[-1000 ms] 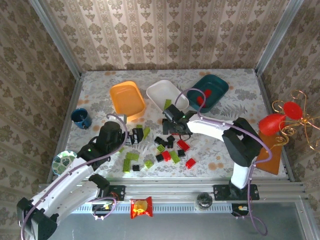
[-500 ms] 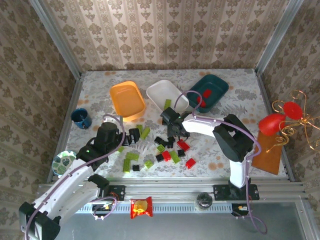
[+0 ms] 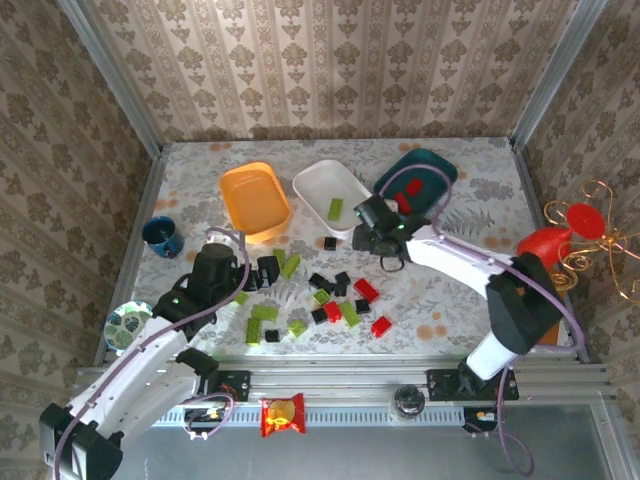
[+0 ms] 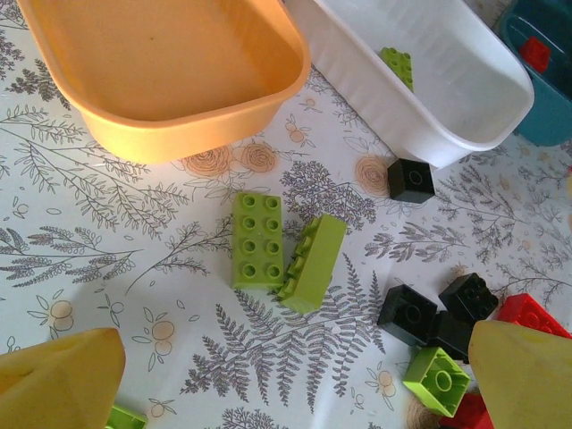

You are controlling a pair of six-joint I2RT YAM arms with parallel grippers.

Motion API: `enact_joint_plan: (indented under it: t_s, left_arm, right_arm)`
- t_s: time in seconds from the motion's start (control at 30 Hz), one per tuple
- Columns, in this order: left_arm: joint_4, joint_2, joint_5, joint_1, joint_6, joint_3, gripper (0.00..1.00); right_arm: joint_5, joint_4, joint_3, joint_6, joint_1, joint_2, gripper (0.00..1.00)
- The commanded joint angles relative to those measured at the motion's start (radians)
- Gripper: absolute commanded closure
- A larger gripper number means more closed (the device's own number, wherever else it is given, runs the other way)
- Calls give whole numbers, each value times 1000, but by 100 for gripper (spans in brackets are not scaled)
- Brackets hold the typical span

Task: Sort the legos into containers by color
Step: Pick up the lego from the center of the table, then place the lego in the container.

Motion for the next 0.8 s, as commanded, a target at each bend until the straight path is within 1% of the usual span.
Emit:
enact_joint_plan:
  t_s: [0.0, 0.1, 0.2, 0.43, 0.53, 0.57, 0.6, 0.63, 0.67, 0.7, 0.77]
  left_arm:
    - [3, 9, 5, 11, -13, 6, 0]
    - [-2, 16, 7, 12, -20, 14, 0]
    - [-20, 11, 10, 14, -25, 21, 0]
    - [-72, -31, 11, 14, -34, 23, 0]
    - [-82, -47, 13, 14, -38, 21, 0]
    - [-86, -50, 12, 14, -39, 22, 0]
    - [-90, -52, 12, 14, -38, 23, 0]
    - [-93, -53, 13, 14, -36, 24, 0]
    - [-96, -53, 13, 14, -36, 26, 0]
    - [-99, -53, 13, 15, -36, 27, 0]
    - [-103, -53, 12, 15, -37, 29, 0]
  right_arm:
    - [15, -13, 47, -30, -114, -24, 49]
    - [12, -11, 129, -33, -198, 39, 49]
    - [5, -16, 229, -29, -252, 139, 49]
    - [3, -72, 460, -29, -331, 368, 49]
    - [-3, -136, 539, -36, -352, 443, 46]
    - [-2, -150, 557, -38, -354, 457, 43]
    - [-1, -164, 571, -36, -357, 469, 33]
    - [-3, -169, 572, -33, -360, 470, 21]
    - [-5, -166, 566, -32, -360, 463, 15]
    - [-10, -157, 551, -32, -358, 449, 12]
    - [-13, -135, 515, -32, -355, 410, 10]
